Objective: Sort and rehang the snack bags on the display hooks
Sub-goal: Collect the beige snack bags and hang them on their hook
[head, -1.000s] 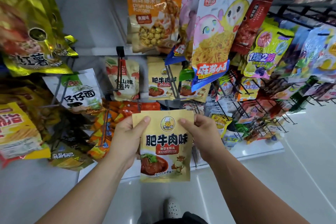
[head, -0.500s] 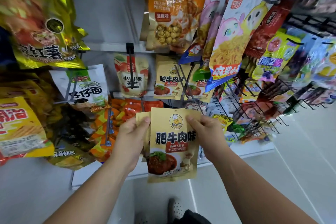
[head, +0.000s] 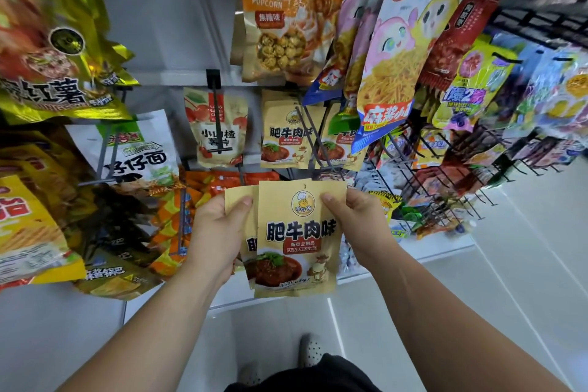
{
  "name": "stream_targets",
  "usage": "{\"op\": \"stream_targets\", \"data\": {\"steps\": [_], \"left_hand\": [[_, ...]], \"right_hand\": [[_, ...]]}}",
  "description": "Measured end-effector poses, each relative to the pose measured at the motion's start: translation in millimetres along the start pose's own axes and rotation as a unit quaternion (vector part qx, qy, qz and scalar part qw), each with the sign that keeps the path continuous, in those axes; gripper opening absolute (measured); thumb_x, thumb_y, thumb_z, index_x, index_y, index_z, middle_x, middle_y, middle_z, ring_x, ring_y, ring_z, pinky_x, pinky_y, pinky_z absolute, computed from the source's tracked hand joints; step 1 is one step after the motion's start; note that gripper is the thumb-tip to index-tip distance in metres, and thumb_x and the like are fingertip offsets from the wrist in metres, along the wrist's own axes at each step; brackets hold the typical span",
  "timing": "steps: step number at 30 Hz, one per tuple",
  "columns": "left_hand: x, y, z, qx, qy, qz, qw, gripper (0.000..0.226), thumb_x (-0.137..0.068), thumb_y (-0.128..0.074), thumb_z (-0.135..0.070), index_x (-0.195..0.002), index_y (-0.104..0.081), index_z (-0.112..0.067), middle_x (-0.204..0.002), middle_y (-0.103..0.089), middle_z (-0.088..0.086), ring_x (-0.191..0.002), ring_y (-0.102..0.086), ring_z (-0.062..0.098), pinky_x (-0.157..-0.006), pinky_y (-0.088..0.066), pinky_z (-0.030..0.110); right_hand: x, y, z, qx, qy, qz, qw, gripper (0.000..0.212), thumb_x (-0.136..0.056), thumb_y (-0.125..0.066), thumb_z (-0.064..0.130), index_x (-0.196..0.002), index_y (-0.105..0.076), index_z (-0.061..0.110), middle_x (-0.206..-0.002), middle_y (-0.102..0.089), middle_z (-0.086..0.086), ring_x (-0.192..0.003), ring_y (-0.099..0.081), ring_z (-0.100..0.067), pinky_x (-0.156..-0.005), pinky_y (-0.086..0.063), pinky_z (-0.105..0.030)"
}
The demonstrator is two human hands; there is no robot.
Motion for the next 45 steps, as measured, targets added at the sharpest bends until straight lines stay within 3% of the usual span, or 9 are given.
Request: {"op": "stream_targets", "data": {"steps": [3, 8, 12, 16, 20, 24, 28, 38, 45], "left_hand": [[-2.1, -3.3, 2.2, -0.032, -0.002, -0.018, 0.999, 0.022, -0.104, -0.057, -0.015, -0.088, -0.071, -0.020, -0.078, -0.079, -0.009, -0.074, -0.074, 0.015, -0.064, -0.059, 0.032], [-14.8, 10.9, 12.3, -0.076, -0.013, -0.085, 0.993, 0.022, -0.104, -0.057, -0.018, -0.086, -0.069, -0.024, -0.089, -0.076, -0.002, -0.087, -0.073, 0.024, -0.074, -0.059, 0.037], [-16.6, 20.7, 15.1, -0.069, -0.001, -0.118, 0.991, 0.020, -0.105, -0.055, -0.018, -0.092, -0.070, -0.023, -0.089, -0.074, -0.006, -0.083, -0.072, 0.018, -0.063, -0.050, 0.025], [-15.7, 22.6, 11.5, -0.076, -0.001, -0.120, 0.990, 0.017, -0.104, -0.056, -0.018, -0.096, -0.070, -0.022, -0.090, -0.075, -0.005, -0.087, -0.072, 0.021, -0.069, -0.056, 0.030], [-16.5, 24.1, 11.4, -0.068, 0.001, -0.103, 0.992, 0.016, -0.103, -0.059, -0.020, -0.101, -0.074, -0.019, -0.098, -0.079, 0.004, -0.092, -0.075, 0.027, -0.084, -0.061, 0.051], [-14.2, 18.4, 9.7, -0.066, 0.002, -0.093, 0.993, 0.015, -0.103, -0.059, -0.018, -0.100, -0.074, -0.020, -0.100, -0.079, 0.005, -0.094, -0.075, 0.029, -0.087, -0.061, 0.050], [-12.9, 14.9, 9.1, -0.065, -0.002, -0.097, 0.993, 0.018, -0.103, -0.059, -0.018, -0.093, -0.074, -0.024, -0.098, -0.079, 0.004, -0.094, -0.075, 0.030, -0.085, -0.061, 0.048], [-12.4, 6.4, 15.4, -0.043, 0.020, -0.135, 0.990, 0.016, -0.102, -0.060, -0.016, -0.097, -0.075, -0.019, -0.097, -0.079, 0.006, -0.093, -0.076, 0.031, -0.086, -0.061, 0.056], [-12.5, -9.3, 21.9, -0.021, 0.033, -0.150, 0.988, 0.023, -0.102, -0.059, -0.015, -0.084, -0.071, -0.022, -0.090, -0.077, -0.001, -0.082, -0.073, 0.024, -0.081, -0.060, 0.044]], "right_hand": [[-6.7, 7.6, -10.3, 0.007, -0.016, -0.008, 1.000, 0.013, -0.100, -0.063, 0.013, -0.101, -0.073, 0.006, -0.092, -0.080, -0.011, -0.084, -0.077, -0.024, -0.071, -0.064, -0.037], [-28.8, 19.4, -14.3, 0.058, -0.007, -0.043, 0.997, 0.016, -0.099, -0.065, 0.024, -0.101, -0.073, 0.010, -0.100, -0.078, -0.013, -0.100, -0.073, -0.032, -0.088, -0.061, -0.049], [-46.5, 19.7, -8.8, 0.066, -0.007, -0.054, 0.996, 0.011, -0.101, -0.063, 0.026, -0.103, -0.073, 0.023, -0.101, -0.078, 0.002, -0.100, -0.072, -0.020, -0.084, -0.059, -0.039], [-55.4, 18.7, -7.6, 0.050, -0.009, -0.073, 0.996, 0.011, -0.101, -0.062, 0.028, -0.097, -0.072, 0.027, -0.102, -0.077, 0.003, -0.101, -0.070, -0.019, -0.074, -0.056, -0.035], [-59.2, 19.6, -4.6, 0.052, -0.005, -0.088, 0.995, 0.013, -0.101, -0.061, 0.029, -0.099, -0.071, 0.021, -0.102, -0.078, -0.002, -0.095, -0.072, -0.021, -0.076, -0.058, -0.037], [-60.6, 16.8, -2.8, 0.061, -0.009, -0.102, 0.993, 0.032, -0.098, -0.063, 0.035, -0.103, -0.065, 0.004, -0.106, -0.071, -0.024, -0.087, -0.070, -0.033, -0.068, -0.060, -0.049], [-59.8, 11.6, -1.1, 0.072, -0.002, -0.090, 0.993, 0.023, -0.101, -0.061, 0.026, -0.099, -0.070, 0.006, -0.098, -0.075, -0.016, -0.084, -0.067, -0.026, -0.064, -0.057, -0.037], [-68.8, 19.1, -6.8, 0.083, 0.021, -0.088, 0.992, 0.019, -0.099, -0.063, 0.023, -0.084, -0.069, 0.013, -0.085, -0.074, -0.010, -0.076, -0.065, -0.023, -0.073, -0.060, -0.055], [-74.2, 21.6, -6.0, 0.090, 0.044, -0.093, 0.991, 0.036, -0.099, -0.063, 0.023, -0.069, -0.048, 0.010, -0.071, -0.056, -0.018, -0.060, -0.043, -0.017, -0.056, -0.035, -0.029]]}}
Point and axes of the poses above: each hand's wrist, its own x-axis away from the middle knuckle, its own y-axis out of the back of the hand, z = x × y, the point moved 5 cm from there along -x, towards the middle knuckle
